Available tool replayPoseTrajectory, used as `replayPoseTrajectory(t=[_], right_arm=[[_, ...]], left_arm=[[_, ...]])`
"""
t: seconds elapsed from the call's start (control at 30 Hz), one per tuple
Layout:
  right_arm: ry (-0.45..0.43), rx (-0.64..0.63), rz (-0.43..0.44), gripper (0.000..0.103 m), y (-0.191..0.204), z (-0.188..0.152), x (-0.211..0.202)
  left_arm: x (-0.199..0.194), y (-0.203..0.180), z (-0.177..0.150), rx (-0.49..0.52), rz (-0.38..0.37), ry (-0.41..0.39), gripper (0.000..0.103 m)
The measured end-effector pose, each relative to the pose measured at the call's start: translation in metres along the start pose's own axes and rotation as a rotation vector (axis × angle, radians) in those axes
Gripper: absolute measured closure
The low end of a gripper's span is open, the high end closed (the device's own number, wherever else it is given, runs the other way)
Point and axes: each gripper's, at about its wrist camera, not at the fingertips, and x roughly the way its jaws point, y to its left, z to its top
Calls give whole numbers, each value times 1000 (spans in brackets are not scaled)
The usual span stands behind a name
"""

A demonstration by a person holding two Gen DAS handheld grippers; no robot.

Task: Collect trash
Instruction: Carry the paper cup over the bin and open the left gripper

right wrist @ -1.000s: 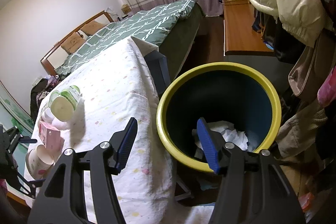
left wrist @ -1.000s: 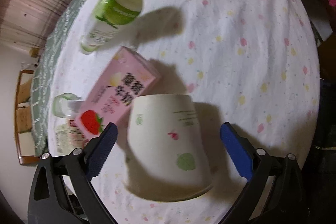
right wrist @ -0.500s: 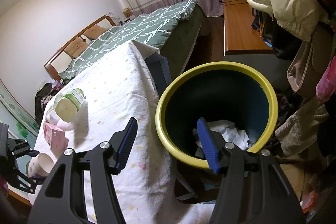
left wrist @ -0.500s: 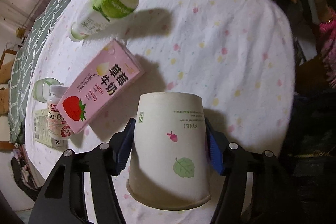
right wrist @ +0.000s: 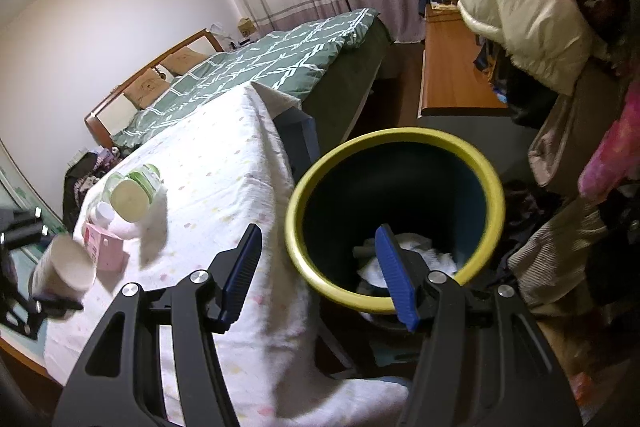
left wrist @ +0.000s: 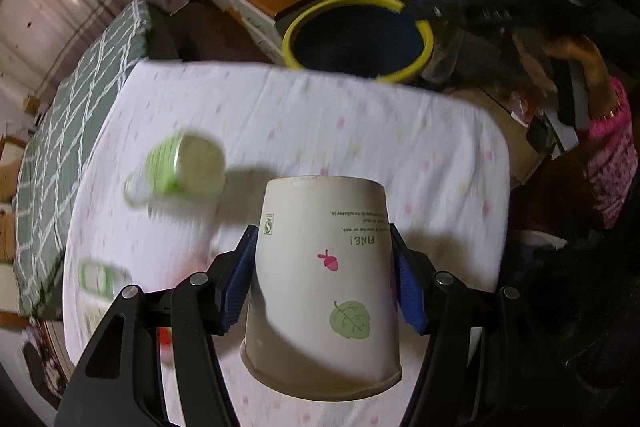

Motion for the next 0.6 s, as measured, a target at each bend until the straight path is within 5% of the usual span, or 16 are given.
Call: replayPoseTrajectory(t=[0.33,0.6], right_arm=[[-44,-52,-120,46,-27,-12,-43],[-42,-10,-131,46,-53,-21,-54]], left_arm=[[54,-15,132,22,-30,-46,41],[116,-24,212,-24,-13,-26,41]])
